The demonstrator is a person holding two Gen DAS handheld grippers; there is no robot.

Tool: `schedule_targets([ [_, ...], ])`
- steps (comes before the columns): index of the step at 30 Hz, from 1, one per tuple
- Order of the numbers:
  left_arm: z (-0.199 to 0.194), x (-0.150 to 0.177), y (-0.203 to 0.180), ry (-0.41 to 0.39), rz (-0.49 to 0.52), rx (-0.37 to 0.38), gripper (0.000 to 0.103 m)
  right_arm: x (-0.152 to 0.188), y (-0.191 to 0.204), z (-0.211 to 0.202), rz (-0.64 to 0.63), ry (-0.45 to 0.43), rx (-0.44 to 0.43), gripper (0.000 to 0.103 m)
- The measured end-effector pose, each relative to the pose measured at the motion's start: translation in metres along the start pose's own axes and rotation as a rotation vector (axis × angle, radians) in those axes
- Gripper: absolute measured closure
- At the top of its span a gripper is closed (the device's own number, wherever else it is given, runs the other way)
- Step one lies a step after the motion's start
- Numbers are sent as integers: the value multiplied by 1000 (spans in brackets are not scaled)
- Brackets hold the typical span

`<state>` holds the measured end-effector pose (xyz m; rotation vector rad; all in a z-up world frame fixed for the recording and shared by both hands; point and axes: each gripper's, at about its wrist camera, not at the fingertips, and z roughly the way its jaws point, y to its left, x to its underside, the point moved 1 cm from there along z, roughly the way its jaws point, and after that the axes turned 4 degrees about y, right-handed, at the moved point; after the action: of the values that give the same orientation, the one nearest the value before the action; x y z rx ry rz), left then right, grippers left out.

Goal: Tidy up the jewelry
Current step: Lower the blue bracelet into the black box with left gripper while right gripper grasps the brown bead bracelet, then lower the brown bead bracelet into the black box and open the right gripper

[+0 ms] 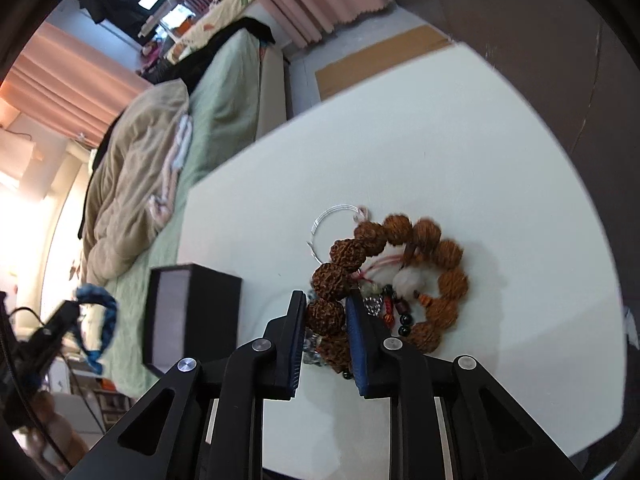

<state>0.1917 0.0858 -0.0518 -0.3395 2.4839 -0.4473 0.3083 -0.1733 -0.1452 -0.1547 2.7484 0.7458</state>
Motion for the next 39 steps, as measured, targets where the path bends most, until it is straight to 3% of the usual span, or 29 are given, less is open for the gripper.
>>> schedule_targets([
  [12,35,3,-1,42,-33,106,89,-1,51,-75,-94,-118,-41,82],
  [14,41,2,-1,61,-46,127,74,-1,60,-84,-113,-129,-45,82],
  [16,44,3,1,67,-68,144,41,1,68,-89,-129,-135,-49,82],
  [18,37,3,3,30,-70,146,33,3,76,-92,-148,-135,-53,82],
  [32,-9,12,61,-36,-152,84,31,13,140,-42,-240,-49,-154,82],
  [39,-25,17,84,-52,-176,55,31,18,162,-15,-276,-15,-145,82],
])
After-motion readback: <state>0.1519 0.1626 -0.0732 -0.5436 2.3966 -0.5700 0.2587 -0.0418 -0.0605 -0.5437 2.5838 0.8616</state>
